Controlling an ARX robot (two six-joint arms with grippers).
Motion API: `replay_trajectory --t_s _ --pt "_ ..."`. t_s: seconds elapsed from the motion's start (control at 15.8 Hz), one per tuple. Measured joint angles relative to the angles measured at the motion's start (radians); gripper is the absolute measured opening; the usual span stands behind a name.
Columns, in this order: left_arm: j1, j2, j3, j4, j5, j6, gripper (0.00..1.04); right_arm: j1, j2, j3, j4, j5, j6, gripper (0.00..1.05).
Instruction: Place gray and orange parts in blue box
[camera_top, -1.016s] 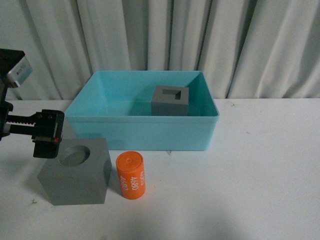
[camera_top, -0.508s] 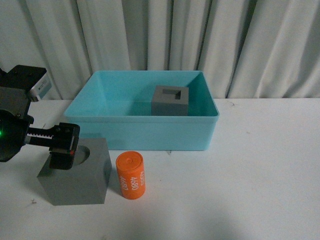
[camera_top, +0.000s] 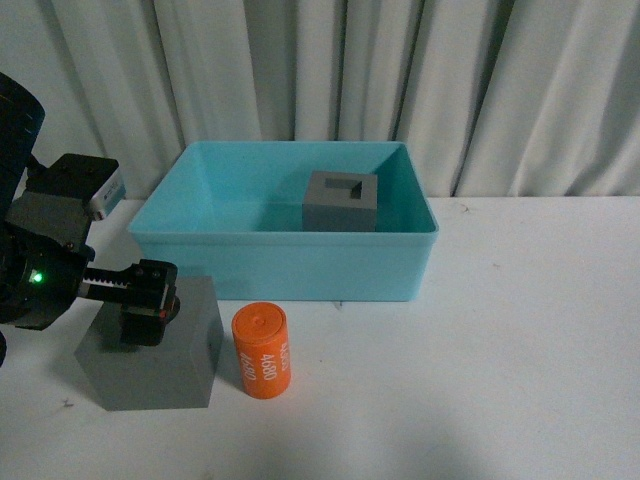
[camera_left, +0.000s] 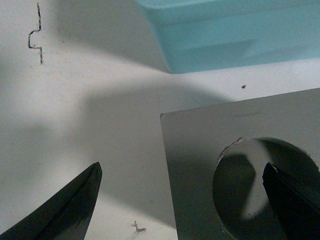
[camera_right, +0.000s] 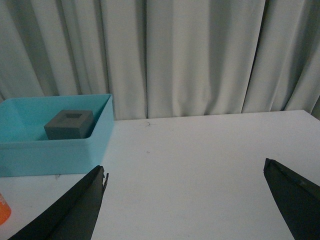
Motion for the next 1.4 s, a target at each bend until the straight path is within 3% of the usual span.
replay_trajectory --t_s 0.06,0.13,0.19,0.32,0.38,0.95,1.08,1.27,1.4 --pt "0.005 0.022 0.014 -0.013 0.010 -0.014 0.94 0.000 0.000 0.000 0.000 0.000 0.000 0.98" --pt "0.000 0.032 0.015 -0.001 0.025 -0.029 0.62 0.000 0.000 0.000 0.000 0.000 0.000 0.98" --pt "0.000 0.034 0.014 -0.001 0.025 -0.030 0.45 0.000 0.000 0.000 0.000 0.000 0.000 0.98" --pt "0.006 0.033 0.014 -0.012 0.021 -0.037 0.27 0.000 0.000 0.000 0.000 0.000 0.000 0.98" --pt "0.008 0.028 0.013 -0.014 0.027 -0.053 0.22 0.000 0.000 0.000 0.000 0.000 0.000 0.98" --pt "0.050 -0.087 -0.008 -0.135 0.080 -0.087 0.21 0.000 0.000 0.000 0.000 0.000 0.000 0.98" --pt "0.080 -0.183 -0.007 -0.192 0.129 -0.108 0.20 0.000 0.000 0.000 0.000 0.000 0.000 0.98" --pt "0.109 -0.359 0.108 -0.240 0.198 -0.124 0.20 0.000 0.000 0.000 0.000 0.000 0.000 0.98" --pt "0.076 -0.348 0.212 -0.166 0.191 -0.122 0.19 0.000 0.000 0.000 0.000 0.000 0.000 0.98"
